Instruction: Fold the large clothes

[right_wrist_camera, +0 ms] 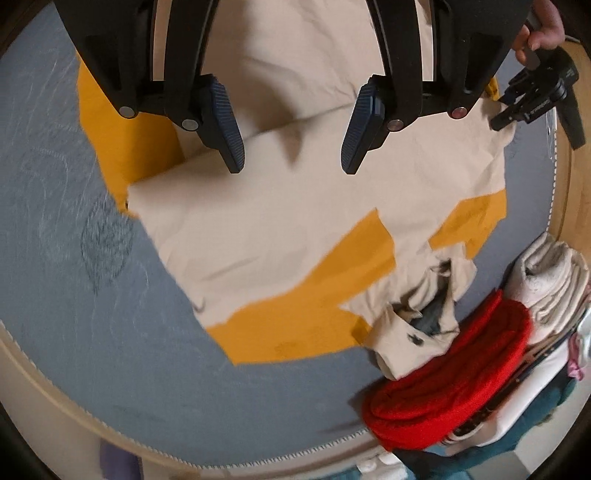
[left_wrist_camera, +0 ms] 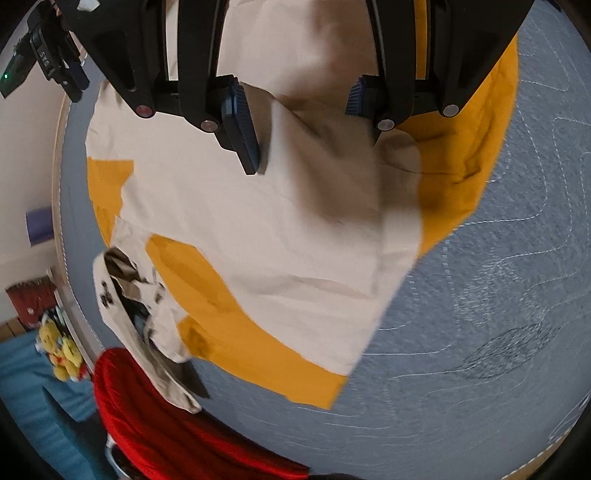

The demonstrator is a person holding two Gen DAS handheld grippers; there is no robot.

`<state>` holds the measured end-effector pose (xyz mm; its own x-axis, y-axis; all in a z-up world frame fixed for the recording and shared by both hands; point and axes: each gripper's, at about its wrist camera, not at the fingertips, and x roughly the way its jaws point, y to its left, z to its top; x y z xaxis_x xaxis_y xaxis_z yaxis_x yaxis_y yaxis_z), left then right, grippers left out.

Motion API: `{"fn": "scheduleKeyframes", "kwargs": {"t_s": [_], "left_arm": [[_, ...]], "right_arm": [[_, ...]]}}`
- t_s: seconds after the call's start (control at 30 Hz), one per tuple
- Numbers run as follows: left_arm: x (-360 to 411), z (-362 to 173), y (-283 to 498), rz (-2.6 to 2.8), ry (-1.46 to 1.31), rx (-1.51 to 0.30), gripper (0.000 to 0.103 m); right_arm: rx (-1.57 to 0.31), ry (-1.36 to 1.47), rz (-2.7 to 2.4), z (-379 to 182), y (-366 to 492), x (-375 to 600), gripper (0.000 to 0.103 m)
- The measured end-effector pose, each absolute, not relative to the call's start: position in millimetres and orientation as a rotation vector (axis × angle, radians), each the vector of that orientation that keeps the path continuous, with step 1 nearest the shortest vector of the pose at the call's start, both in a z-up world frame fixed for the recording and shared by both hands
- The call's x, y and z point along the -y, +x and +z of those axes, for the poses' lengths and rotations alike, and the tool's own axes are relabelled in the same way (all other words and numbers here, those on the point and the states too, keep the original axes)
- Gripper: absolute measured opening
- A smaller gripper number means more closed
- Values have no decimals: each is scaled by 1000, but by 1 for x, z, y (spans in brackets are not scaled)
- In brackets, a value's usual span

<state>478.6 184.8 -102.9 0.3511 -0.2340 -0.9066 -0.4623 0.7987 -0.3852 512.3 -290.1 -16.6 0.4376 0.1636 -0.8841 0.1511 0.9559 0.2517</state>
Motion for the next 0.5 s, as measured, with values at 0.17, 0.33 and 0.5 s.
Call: {"fn": "scheduleKeyframes", "kwargs": {"t_s": [0.17,0.33,0.5], "left_arm": [[-190,-92,478,136,-637,-1158,9],[-177,-58,490,44,-450,-1010,17],[-204,-81,485,237,-509,-1125,25]], "right_arm": [[-1121,347,17,-22,524,306,56],[-1222,399,39,-52,536,322,54],[-1300,360,-50,-78,540,334,54]]}}
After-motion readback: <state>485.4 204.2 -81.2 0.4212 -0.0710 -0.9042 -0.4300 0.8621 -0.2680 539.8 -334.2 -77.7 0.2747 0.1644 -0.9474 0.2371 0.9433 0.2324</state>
